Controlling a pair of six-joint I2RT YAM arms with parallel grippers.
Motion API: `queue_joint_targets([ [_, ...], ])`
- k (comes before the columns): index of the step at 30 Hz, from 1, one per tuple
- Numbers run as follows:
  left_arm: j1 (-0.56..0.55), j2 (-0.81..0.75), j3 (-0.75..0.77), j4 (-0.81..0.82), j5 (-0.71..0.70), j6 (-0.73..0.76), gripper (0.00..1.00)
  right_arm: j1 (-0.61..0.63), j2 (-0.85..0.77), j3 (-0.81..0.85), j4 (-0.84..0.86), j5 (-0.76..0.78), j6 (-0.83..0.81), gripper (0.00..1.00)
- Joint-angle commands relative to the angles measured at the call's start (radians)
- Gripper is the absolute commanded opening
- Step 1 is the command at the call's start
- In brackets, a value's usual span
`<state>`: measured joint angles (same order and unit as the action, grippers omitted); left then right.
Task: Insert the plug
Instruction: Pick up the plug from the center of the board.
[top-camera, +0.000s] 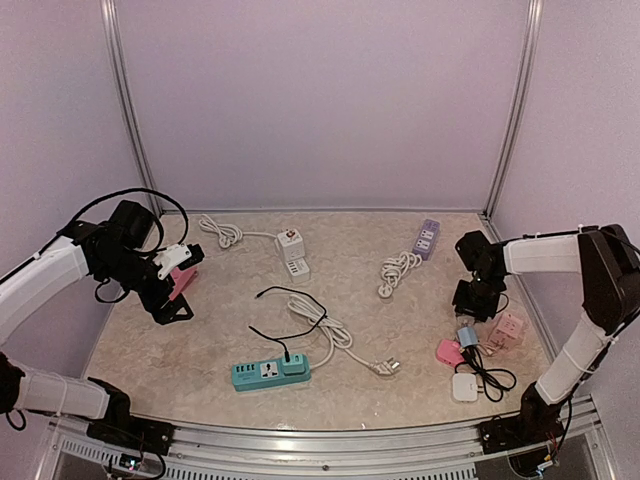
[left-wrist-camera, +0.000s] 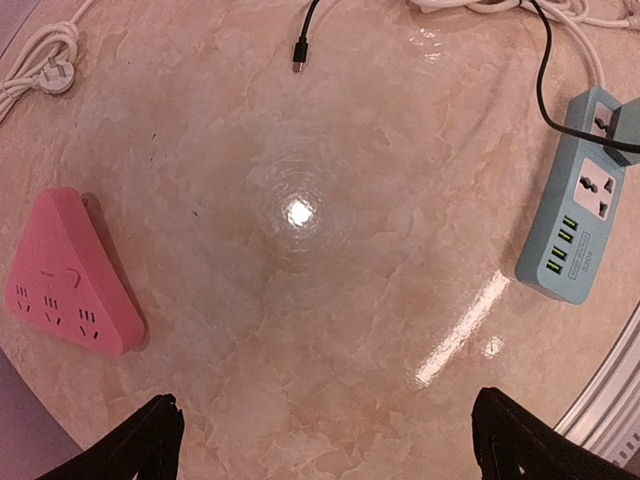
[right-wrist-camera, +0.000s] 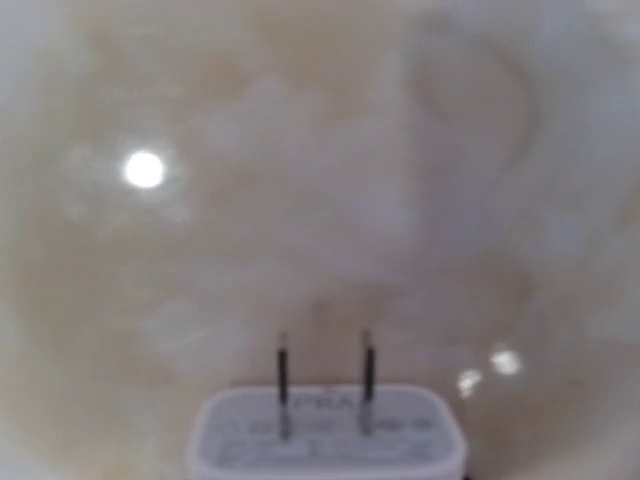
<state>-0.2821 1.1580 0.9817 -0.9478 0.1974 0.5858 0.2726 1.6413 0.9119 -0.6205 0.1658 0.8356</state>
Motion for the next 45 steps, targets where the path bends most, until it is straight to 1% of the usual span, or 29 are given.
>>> queue_joint_targets([
  [1, 0.007, -0.011, 0.010, -0.003, 0.006, 0.013, 0.99, 0.010, -0.027, 0.020, 0.042, -0.046, -0.073, 0.00],
  [4, 0.009, -0.009, 0.041, -0.027, 0.008, 0.022, 0.99, 0.063, -0.063, 0.131, 0.013, 0.045, -0.176, 0.00],
  [6, 0.017, -0.008, 0.081, -0.052, 0.016, 0.029, 0.99, 0.146, -0.101, 0.220, 0.030, 0.149, -0.294, 0.00],
  [7, 0.022, -0.005, 0.108, -0.066, 0.020, 0.031, 0.99, 0.200, -0.118, 0.263, 0.059, 0.211, -0.362, 0.00],
  [9, 0.027, 0.004, 0.178, -0.106, 0.033, 0.034, 0.99, 0.348, -0.141, 0.326, 0.158, 0.336, -0.523, 0.00],
  [11, 0.028, 0.017, 0.266, -0.147, 0.053, 0.034, 0.99, 0.460, -0.156, 0.356, 0.301, 0.390, -0.683, 0.00],
  [14, 0.025, 0.052, 0.421, -0.205, 0.114, 0.014, 0.99, 0.583, -0.140, 0.387, 0.501, 0.375, -0.867, 0.00],
  [18, -0.004, 0.102, 0.647, -0.244, 0.210, -0.053, 0.99, 0.724, -0.032, 0.504, 0.608, 0.325, -1.008, 0.00],
  [19, -0.019, 0.112, 0.684, -0.243, 0.228, -0.072, 0.99, 0.758, -0.002, 0.533, 0.616, 0.310, -1.036, 0.00],
  [21, -0.055, 0.127, 0.735, -0.227, 0.248, -0.122, 0.99, 0.823, 0.056, 0.587, 0.691, 0.295, -1.108, 0.00],
  [24, -0.107, 0.153, 0.776, -0.207, 0.287, -0.188, 0.99, 0.905, 0.130, 0.640, 0.788, 0.294, -1.203, 0.00],
  [28, -0.146, 0.179, 0.785, -0.170, 0.369, -0.269, 0.99, 0.962, 0.194, 0.692, 0.862, 0.280, -1.267, 0.00],
  [32, -0.201, 0.194, 0.732, -0.154, 0.375, -0.291, 0.98, 0.973, 0.211, 0.719, 0.859, 0.240, -1.262, 0.00],
  [35, -0.230, 0.208, 0.696, -0.129, 0.362, -0.306, 0.95, 0.982, 0.225, 0.730, 0.845, 0.233, -1.278, 0.00],
  [37, -0.237, 0.214, 0.687, -0.115, 0.371, -0.317, 0.89, 0.986, 0.238, 0.745, 0.823, 0.239, -1.288, 0.00],
  [40, -0.249, 0.227, 0.678, -0.107, 0.385, -0.320, 0.78, 0.987, 0.245, 0.763, 0.798, 0.234, -1.287, 0.00],
  [42, -0.252, 0.234, 0.674, -0.104, 0.387, -0.324, 0.66, 0.989, 0.243, 0.762, 0.797, 0.222, -1.292, 0.00],
  [43, -0.252, 0.236, 0.673, -0.101, 0.391, -0.326, 0.61, 0.990, 0.242, 0.761, 0.798, 0.218, -1.298, 0.00],
  [45, -0.252, 0.236, 0.676, -0.100, 0.401, -0.326, 0.59, 0.993, 0.242, 0.760, 0.791, 0.213, -1.313, 0.00],
])
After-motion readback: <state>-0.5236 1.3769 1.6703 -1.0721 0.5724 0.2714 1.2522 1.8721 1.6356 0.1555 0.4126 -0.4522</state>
